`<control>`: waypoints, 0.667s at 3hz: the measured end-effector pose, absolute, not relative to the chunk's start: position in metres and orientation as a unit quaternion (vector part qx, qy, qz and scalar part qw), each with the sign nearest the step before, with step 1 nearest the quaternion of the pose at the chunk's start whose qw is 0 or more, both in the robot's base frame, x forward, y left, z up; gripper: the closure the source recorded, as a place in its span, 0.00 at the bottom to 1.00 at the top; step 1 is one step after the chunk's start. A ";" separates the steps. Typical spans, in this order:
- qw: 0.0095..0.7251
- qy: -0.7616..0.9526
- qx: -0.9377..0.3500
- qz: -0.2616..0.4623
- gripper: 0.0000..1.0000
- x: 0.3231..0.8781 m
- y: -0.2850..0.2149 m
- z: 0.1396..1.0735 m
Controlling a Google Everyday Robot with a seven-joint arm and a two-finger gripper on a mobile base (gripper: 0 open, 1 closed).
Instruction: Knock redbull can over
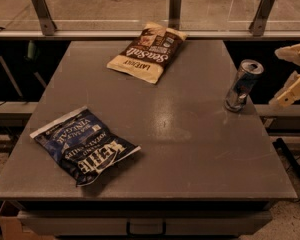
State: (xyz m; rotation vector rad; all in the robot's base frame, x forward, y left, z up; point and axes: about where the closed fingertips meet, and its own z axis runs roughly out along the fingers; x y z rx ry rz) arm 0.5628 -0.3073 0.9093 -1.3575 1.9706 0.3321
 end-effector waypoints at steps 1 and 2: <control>0.387 0.754 -0.504 0.169 0.00 0.567 -0.301 0.891; 0.415 0.737 -0.491 0.211 0.00 0.574 -0.283 0.880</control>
Offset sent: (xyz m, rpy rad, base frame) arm 0.0166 0.0409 -0.0381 0.3562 -0.0306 0.0367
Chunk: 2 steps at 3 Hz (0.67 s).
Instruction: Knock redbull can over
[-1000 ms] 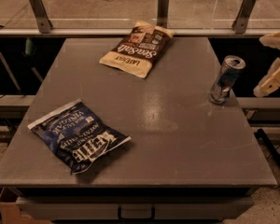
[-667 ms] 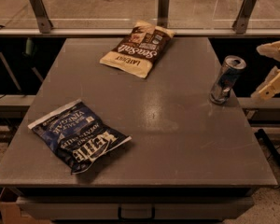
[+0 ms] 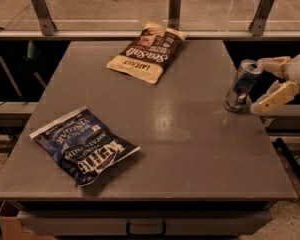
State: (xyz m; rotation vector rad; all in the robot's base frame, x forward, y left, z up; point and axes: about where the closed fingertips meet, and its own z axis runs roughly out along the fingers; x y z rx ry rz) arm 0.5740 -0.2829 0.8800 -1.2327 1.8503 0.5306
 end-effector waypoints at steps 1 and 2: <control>0.435 0.708 -0.493 0.256 0.00 0.576 -0.253 0.881; 0.444 0.673 -0.511 0.297 0.00 0.567 -0.214 0.892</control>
Offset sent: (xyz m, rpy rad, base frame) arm -0.0203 0.1143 0.0301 0.2555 -0.0385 0.2683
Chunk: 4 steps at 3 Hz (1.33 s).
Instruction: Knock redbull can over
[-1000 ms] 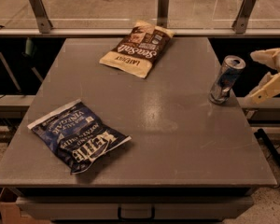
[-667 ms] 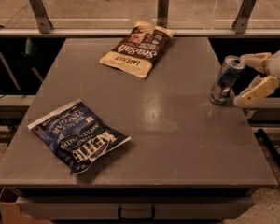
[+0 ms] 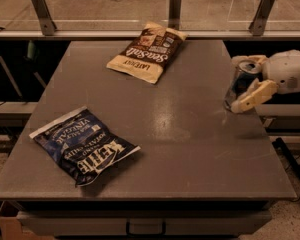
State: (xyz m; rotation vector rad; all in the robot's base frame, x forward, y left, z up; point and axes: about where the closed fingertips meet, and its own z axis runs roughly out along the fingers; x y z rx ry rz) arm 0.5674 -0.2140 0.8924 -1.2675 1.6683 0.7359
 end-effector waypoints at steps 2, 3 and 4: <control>0.456 0.588 -0.560 0.364 0.00 0.539 -0.139 0.936; 0.462 0.596 -0.545 0.366 0.00 0.541 -0.146 0.940; 0.472 0.629 -0.516 0.341 0.00 0.548 -0.180 0.935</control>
Offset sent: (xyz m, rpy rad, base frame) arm -0.0440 0.1046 0.0668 0.1610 -0.0730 0.3002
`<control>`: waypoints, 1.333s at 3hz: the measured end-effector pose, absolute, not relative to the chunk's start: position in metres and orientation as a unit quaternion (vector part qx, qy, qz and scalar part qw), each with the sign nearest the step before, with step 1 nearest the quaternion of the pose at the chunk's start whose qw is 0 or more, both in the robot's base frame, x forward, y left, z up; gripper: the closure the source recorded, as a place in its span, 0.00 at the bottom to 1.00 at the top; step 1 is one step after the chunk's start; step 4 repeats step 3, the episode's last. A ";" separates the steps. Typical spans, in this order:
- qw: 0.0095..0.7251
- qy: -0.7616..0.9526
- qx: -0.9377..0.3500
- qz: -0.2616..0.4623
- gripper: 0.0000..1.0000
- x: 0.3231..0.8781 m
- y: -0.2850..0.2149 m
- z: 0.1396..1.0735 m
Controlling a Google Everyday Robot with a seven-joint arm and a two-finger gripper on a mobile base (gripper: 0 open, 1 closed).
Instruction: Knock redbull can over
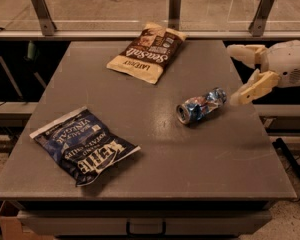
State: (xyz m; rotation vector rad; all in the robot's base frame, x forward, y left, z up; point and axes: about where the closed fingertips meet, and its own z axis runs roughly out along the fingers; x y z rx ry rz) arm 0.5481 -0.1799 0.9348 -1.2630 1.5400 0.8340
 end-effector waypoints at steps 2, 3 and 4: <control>0.502 0.703 -0.456 0.215 0.00 0.558 -0.306 0.954; 0.505 0.702 -0.456 0.209 0.00 0.561 -0.309 0.960; 0.505 0.702 -0.456 0.209 0.00 0.561 -0.309 0.960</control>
Offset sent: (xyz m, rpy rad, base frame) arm 0.0055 -0.2242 0.0660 -0.2300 -0.1507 -0.4934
